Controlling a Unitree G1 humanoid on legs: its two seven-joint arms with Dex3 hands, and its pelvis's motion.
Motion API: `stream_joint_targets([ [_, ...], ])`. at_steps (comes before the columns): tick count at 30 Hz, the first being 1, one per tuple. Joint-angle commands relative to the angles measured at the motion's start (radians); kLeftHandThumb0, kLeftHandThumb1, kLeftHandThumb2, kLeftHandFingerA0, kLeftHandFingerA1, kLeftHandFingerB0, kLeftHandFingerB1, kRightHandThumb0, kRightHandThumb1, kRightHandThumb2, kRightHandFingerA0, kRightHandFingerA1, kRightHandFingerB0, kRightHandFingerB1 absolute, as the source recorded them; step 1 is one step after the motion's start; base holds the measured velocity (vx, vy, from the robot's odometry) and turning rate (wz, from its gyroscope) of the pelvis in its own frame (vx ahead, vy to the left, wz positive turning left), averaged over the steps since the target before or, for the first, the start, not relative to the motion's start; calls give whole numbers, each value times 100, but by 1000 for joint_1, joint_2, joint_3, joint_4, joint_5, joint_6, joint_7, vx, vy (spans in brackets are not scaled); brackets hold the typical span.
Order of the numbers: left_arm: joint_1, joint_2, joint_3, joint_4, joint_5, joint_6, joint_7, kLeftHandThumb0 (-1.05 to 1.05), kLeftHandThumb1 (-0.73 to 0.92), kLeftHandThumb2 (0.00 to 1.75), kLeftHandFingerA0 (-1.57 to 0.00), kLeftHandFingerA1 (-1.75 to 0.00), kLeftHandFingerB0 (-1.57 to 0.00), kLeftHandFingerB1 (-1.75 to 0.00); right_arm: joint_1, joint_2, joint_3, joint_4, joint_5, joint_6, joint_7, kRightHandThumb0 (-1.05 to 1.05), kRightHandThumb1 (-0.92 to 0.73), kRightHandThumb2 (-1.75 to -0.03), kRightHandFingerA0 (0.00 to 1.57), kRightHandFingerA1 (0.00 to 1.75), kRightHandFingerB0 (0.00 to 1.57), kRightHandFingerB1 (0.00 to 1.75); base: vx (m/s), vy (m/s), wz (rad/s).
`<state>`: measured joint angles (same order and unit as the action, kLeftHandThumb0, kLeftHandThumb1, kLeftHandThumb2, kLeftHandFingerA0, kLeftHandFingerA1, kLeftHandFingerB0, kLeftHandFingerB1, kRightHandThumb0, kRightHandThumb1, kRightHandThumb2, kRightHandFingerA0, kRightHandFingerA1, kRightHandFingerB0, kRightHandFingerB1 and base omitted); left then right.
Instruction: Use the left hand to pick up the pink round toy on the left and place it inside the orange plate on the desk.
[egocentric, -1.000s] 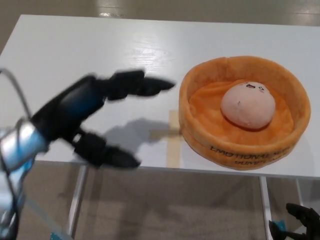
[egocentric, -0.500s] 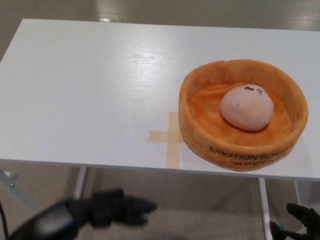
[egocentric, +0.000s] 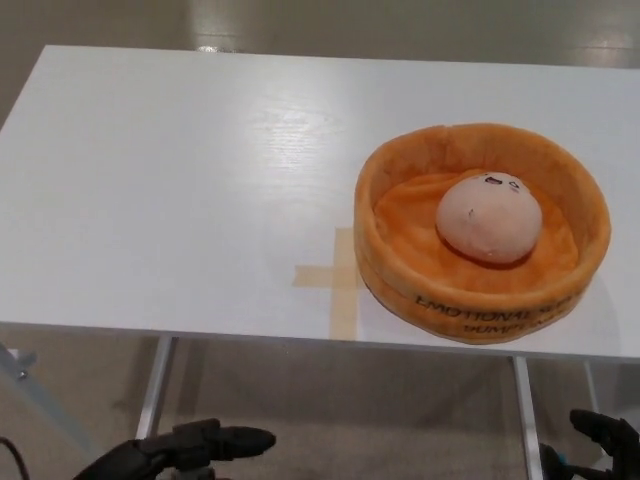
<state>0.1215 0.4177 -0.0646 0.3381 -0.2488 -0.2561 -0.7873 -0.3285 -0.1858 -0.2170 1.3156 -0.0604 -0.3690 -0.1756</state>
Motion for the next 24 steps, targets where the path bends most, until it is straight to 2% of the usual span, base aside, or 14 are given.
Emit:
stream_joint_targets([
  [1, -225, -72, 11, 605, 191, -95, 373, -61, 58, 58, -55, -40, -47, -36, 23, -4, 1, 6, 4, 6, 3, -40, -43, -81, 45, 115, 19, 88, 0, 0, 0],
  [3, -272, -58, -18, 704, 236, -85, 463, -66, 58, 59, -53, -39, -48, -36, 23, -2, -1, 7, 8, 10, 5, -40, -44, -81, 42, 109, 19, 86, 0, 0, 0],
  [4, -284, -56, -22, 731, 243, -84, 483, -66, 58, 58, -54, -40, -50, -36, 23, -2, -1, 7, 8, 13, 6, -38, -32, -96, 50, 83, 26, 68, 0, 0, 0],
  [6, -297, -54, -25, 760, 247, -87, 497, -66, 58, 58, -54, -40, -50, -36, 22, -2, 0, 7, 8, 16, 8, -38, -32, -96, 50, 83, 26, 68, 0, 0, 0],
  [7, -300, -58, -16, 783, 238, -80, 514, -70, 50, 66, -60, -46, -55, -41, 23, -4, 7, 7, 1, 15, 9, -38, -33, -96, 50, 82, 26, 68, 0, 0, 0],
  [8, -303, -60, -13, 795, 233, -79, 521, -69, 50, 65, -59, -45, -54, -41, 23, -4, 9, 7, -2, 14, 8, -39, -44, -79, 42, 107, 20, 87, 0, 0, 0],
  [16, -319, -70, -17, 870, 238, -119, 550, -71, 53, 64, -60, -43, -53, -40, 23, -2, 5, 8, 7, 14, 25, -37, -43, -80, 41, 105, 20, 88, 0, 0, 0],
  [19, -324, -71, -21, 886, 249, -133, 563, -70, 53, 63, -60, -43, -54, -40, 21, -4, 17, 10, -5, 20, 17, -40, -42, -80, 45, 106, 21, 87, 0, 0, 0],
  [20, -325, -75, -17, 896, 246, -140, 569, -67, 47, 83, -56, -53, -51, -51, 21, -4, 17, 10, -3, 21, 21, -37, -42, -79, 44, 107, 20, 88, 0, 0, 0],
  [22, -328, -78, -13, 905, 243, -144, 574, -67, 47, 83, -56, -53, -51, -51, 21, -3, 15, 10, 0, 21, 25, -37, -42, -79, 44, 107, 20, 88, 0, 0, 0],
  [23, -330, -80, -9, 912, 244, -150, 577, -64, 58, 59, -62, -42, -56, -39, 20, -4, 17, 10, -1, 23, 26, -37, -43, -78, 43, 105, 20, 86, 0, 0, 0],
  [24, -331, -82, -8, 915, 243, -152, 578, -64, 58, 59, -62, -42, -56, -39, 20, -5, 19, 10, -3, 24, 26, -37, -43, -78, 43, 105, 20, 86, 0, 0, 0],
])
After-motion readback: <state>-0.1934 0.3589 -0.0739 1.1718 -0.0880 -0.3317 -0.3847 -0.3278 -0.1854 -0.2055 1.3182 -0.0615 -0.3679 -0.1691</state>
